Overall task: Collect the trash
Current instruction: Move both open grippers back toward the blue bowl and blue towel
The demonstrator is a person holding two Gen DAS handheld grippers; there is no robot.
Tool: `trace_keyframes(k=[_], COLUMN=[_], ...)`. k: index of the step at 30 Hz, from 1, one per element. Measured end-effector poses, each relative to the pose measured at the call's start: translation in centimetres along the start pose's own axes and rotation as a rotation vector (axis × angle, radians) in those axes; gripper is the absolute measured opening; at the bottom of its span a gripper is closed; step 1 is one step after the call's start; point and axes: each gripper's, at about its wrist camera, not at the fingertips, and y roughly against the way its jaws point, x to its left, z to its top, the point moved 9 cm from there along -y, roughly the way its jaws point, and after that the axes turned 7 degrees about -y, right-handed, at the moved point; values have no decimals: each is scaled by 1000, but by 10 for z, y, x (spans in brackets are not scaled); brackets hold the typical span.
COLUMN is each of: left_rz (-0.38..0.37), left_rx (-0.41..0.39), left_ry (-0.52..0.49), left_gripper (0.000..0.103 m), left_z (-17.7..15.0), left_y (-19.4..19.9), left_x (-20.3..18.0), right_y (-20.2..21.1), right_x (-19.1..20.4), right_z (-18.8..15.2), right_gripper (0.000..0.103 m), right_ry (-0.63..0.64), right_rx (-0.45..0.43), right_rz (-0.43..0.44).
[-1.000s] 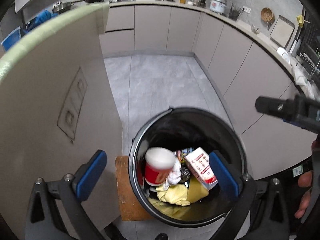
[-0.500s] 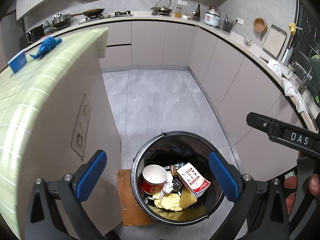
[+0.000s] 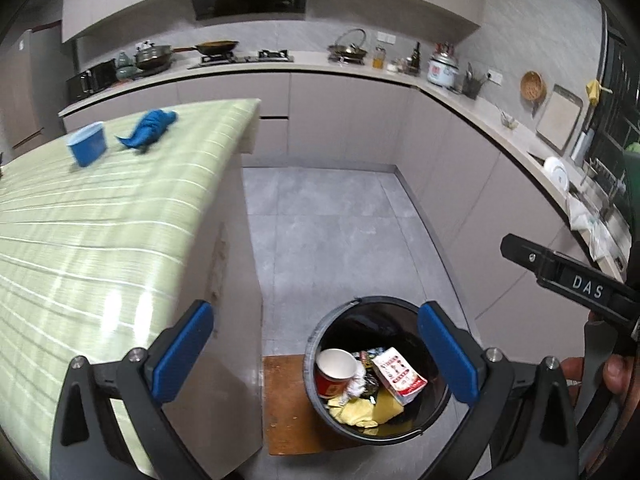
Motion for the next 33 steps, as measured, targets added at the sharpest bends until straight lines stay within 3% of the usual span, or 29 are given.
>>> trace_keyframes(k=[8,20,30,33], left_rz=[112,214,172,150], left_rx=[-25,-71,-85,-73], left_ry=[85,171,166,169], left_gripper=[103,103,102,102], left_z=[9,21,49,55], left_y=[34,60,36,20], left_x=[88,226,297,317], right_y=[8,11,-23,-40], right_x=[66,232,359,383], right_z=[10,15,8,10], right_gripper=[103,103,103,98], right_ry=[30,203,311,313], right_rx=[28,33,75,82], right_rz=[117,250,294,290])
